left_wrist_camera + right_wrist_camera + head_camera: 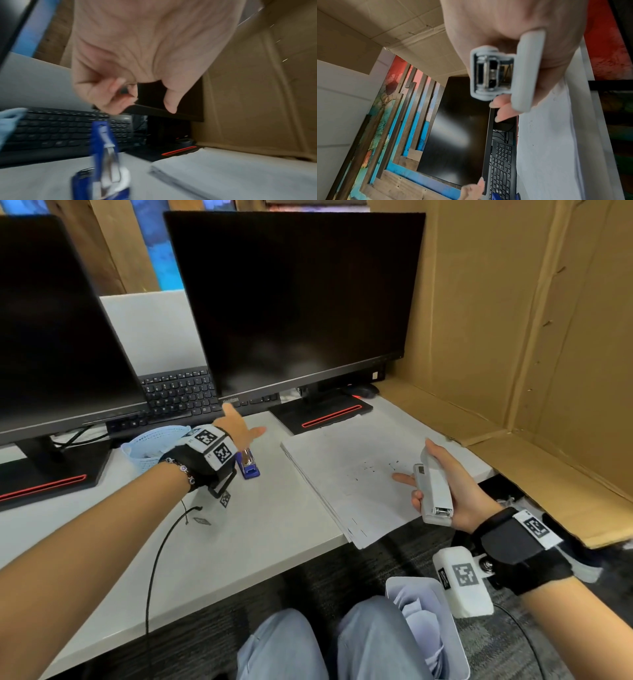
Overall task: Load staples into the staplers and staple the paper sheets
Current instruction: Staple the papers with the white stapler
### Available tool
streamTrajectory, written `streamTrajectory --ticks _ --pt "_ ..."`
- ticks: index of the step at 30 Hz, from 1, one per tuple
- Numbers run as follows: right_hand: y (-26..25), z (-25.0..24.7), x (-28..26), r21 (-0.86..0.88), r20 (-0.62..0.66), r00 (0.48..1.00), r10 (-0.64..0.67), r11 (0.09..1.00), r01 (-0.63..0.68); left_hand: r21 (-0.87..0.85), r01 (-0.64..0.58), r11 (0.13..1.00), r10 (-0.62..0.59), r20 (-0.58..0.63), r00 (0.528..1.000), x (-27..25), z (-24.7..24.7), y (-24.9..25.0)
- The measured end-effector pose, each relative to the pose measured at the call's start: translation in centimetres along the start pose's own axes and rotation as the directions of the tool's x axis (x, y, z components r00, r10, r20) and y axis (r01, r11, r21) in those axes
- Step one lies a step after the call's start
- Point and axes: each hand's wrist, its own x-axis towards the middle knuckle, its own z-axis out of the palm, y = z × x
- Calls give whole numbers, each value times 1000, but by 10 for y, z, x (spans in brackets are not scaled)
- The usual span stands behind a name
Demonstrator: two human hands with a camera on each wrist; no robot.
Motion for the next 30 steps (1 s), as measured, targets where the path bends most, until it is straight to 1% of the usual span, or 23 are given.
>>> streamTrajectory --ticks 1,3,4,5,6,7,8,9,10,11,12,14,16,19,22,24,30 --pt "0 0 0 0 1 1000 0 1000 0 20 -63 998 64 -33 997 -7 -1 9" --pt "0 0 1 -5 -2 1000 -1 1000 1 -19 -189 982 188 -35 981 -23 1 27" --pt "-1 0 1 -5 -1 1000 3 1000 -3 -62 -262 963 263 5 965 -32 5 35" --pt "-1 0 1 -4 0 1000 9 1000 -9 -89 -340 936 347 80 934 -42 10 42" --pt "-2 -1 1 -3 0 1000 15 1000 -15 -78 -425 902 432 187 882 -52 17 48" --pt "-2 -1 1 -2 1 1000 23 1000 -23 -37 -508 861 492 313 812 -62 25 52" --pt "-3 -2 1 2 5 999 32 999 -32 1 -586 810 529 430 731 -73 32 56" --pt "-3 -2 0 12 9 999 40 999 -40 22 -644 764 540 523 659 -84 40 58" --pt "-4 -3 -1 28 12 999 45 999 -45 40 -678 734 529 591 609 -93 49 61" --pt "-4 -3 -1 42 13 999 49 998 -49 62 -702 710 516 632 578 -102 56 63" --pt "-5 -4 -1 47 14 999 52 998 -52 89 -723 685 506 655 561 -109 63 66" --pt "-5 -4 -2 40 14 998 57 998 -57 145 -751 644 495 669 554 -121 73 72" --pt "-5 -3 -3 39 20 998 58 998 -59 198 -767 611 500 654 567 -128 77 76" --pt "-7 -5 -3 39 24 998 64 997 -65 249 -787 565 546 603 582 -134 77 83" --pt "-8 -8 -3 22 27 996 85 996 -85 217 -787 578 582 566 584 -133 75 86" --pt "-10 -10 -4 23 24 996 86 996 -87 205 -782 589 583 563 586 -129 74 87" --pt "-20 -12 -6 22 41 997 62 998 -63 223 -787 575 546 612 572 -121 74 85"
